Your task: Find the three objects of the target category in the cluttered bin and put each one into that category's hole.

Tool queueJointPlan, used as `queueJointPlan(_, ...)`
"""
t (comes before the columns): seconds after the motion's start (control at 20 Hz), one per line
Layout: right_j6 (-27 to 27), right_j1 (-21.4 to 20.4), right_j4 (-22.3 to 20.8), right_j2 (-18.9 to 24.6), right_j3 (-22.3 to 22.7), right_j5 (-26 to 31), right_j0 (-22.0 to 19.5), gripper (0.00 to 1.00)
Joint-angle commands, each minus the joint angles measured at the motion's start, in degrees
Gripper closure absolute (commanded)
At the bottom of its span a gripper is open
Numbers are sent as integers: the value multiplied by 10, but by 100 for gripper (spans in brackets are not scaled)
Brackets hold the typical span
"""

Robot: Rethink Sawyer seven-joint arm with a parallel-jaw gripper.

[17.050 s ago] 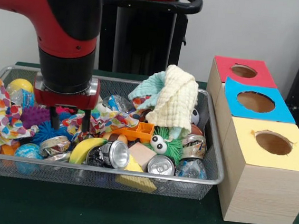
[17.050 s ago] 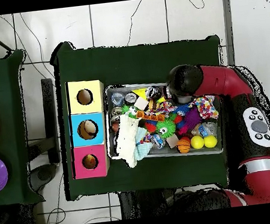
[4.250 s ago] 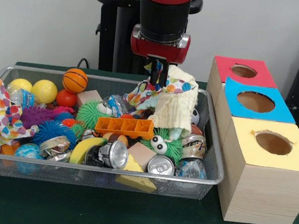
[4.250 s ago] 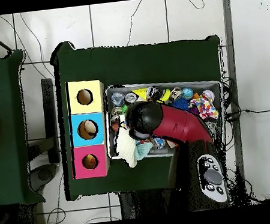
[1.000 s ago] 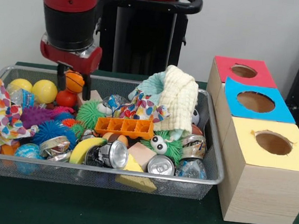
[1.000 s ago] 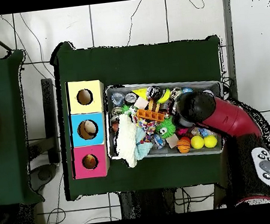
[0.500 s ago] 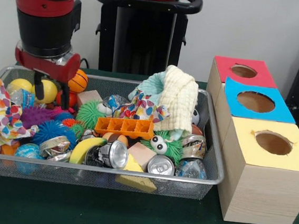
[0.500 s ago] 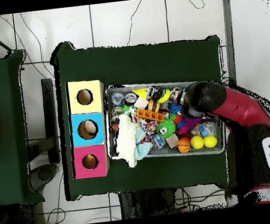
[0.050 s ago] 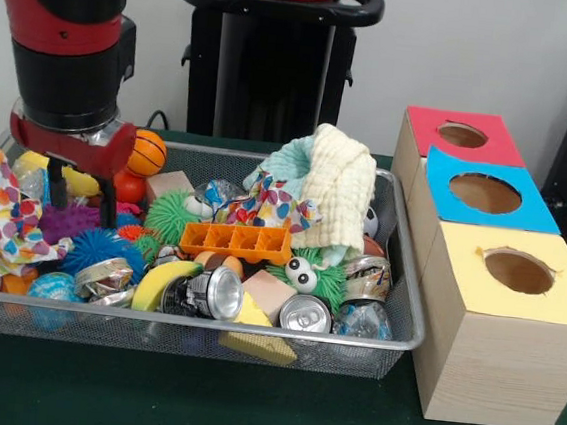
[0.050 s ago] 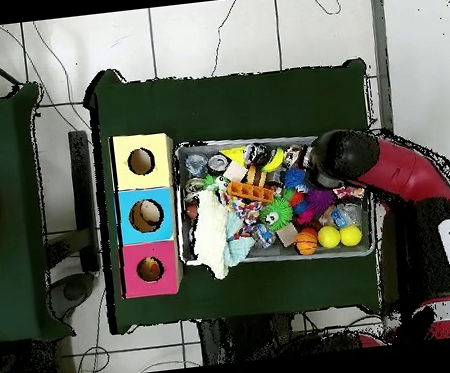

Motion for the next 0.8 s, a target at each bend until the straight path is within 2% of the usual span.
queueJointPlan(0.05,-65,41,-31,75,-16,24,-16,0)
queueJointPlan(0.4,-58,49,-42,84,-25,24,-21,0)
queueJointPlan(0.8,-38,49,-46,92,-8,6,-24,0)
